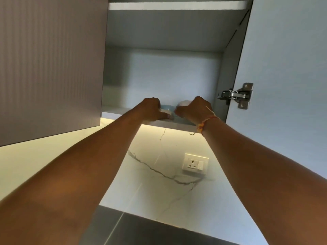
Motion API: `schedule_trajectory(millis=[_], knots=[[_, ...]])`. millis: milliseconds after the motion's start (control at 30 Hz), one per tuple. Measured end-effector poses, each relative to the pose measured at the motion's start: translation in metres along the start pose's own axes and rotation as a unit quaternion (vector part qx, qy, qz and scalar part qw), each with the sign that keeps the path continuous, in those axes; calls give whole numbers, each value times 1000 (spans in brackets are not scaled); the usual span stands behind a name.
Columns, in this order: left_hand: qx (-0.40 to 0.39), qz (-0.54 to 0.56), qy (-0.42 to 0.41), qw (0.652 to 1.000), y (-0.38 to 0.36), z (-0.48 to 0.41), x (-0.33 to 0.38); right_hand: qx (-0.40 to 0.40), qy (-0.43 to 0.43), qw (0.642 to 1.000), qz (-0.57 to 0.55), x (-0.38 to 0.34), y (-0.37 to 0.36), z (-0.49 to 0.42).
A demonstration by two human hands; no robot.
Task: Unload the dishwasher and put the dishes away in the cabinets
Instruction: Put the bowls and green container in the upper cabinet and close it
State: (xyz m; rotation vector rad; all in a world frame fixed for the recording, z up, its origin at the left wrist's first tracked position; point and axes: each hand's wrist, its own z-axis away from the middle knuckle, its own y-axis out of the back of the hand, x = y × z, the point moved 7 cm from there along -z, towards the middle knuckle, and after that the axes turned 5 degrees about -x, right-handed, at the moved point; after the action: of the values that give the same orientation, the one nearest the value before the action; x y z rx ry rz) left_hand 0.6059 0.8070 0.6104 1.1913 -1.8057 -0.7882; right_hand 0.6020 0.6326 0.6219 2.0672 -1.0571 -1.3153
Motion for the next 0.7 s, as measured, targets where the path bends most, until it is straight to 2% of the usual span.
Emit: schedule_trajectory(millis=[300, 433, 600, 700], knots=[[-51, -42, -44, 997, -24, -43, 2, -19, -34, 996, 82, 26, -5, -26], [-41, -49, -56, 996, -26, -46, 4, -6, -53, 995, 84, 33, -4, -31], [-2, -29, -44, 999, -25, -46, -1, 66, -87, 983, 149, 34, 0, -29], [19, -18, -55, 998, -23, -45, -1, 143, -48, 963, 225, 22, 5, -17]])
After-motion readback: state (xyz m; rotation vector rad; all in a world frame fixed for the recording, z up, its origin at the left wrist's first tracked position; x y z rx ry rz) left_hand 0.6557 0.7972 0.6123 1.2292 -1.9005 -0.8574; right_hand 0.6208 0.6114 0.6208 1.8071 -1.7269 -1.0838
